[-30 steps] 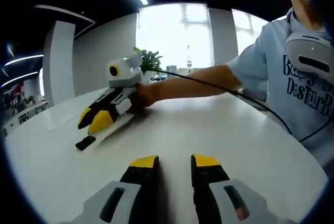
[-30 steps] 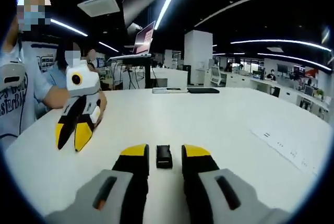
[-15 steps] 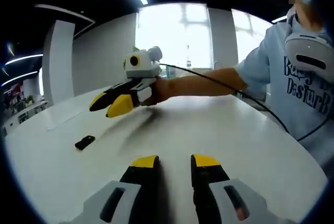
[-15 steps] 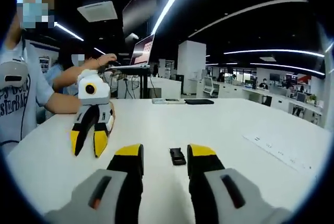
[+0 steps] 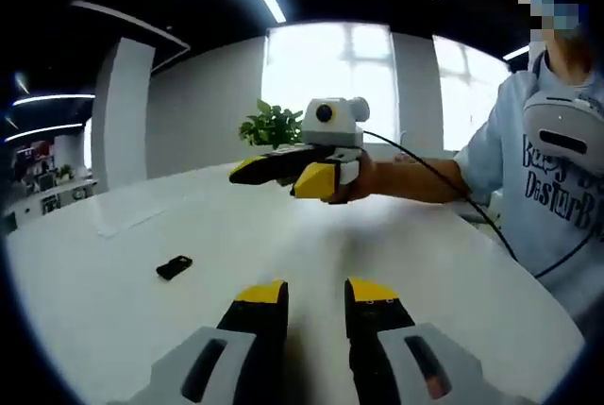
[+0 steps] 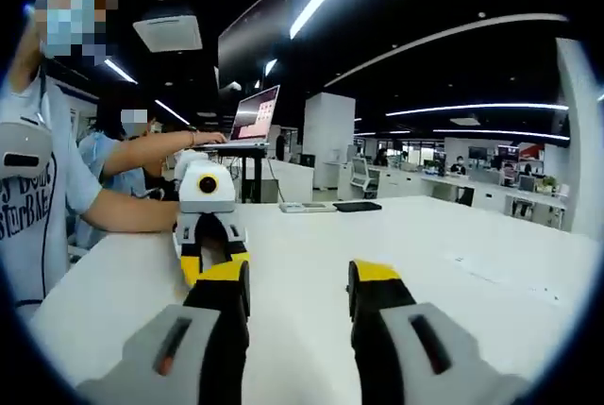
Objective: Snap the two parts of the plastic buckle together until the buckle closes and remains connected.
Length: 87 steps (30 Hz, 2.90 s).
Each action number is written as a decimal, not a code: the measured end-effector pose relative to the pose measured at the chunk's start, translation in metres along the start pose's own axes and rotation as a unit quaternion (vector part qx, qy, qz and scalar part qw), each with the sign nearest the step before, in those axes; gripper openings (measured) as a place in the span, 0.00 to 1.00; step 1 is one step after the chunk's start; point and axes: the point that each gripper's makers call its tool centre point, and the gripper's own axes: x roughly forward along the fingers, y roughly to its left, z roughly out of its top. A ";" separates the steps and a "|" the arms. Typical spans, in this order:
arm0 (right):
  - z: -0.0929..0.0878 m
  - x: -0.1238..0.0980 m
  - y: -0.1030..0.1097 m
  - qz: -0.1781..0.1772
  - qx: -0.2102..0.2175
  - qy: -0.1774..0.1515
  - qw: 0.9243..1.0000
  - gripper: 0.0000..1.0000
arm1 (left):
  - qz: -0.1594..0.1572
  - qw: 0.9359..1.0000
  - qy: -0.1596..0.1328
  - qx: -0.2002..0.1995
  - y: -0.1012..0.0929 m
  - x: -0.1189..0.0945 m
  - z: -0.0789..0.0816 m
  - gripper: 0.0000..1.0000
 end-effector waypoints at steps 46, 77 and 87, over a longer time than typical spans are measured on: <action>0.022 -0.068 0.056 -0.093 0.023 -0.072 0.993 0.79 | 0.164 0.968 -0.191 -0.023 -0.031 -0.115 0.054 0.41; 0.040 -0.079 0.072 -0.036 0.048 -0.105 0.993 1.00 | 0.156 0.969 -0.190 -0.017 -0.041 -0.103 0.055 0.86; 0.041 -0.081 0.068 -0.046 0.050 -0.110 0.992 1.00 | 0.144 0.972 -0.184 -0.026 -0.043 -0.099 0.052 0.89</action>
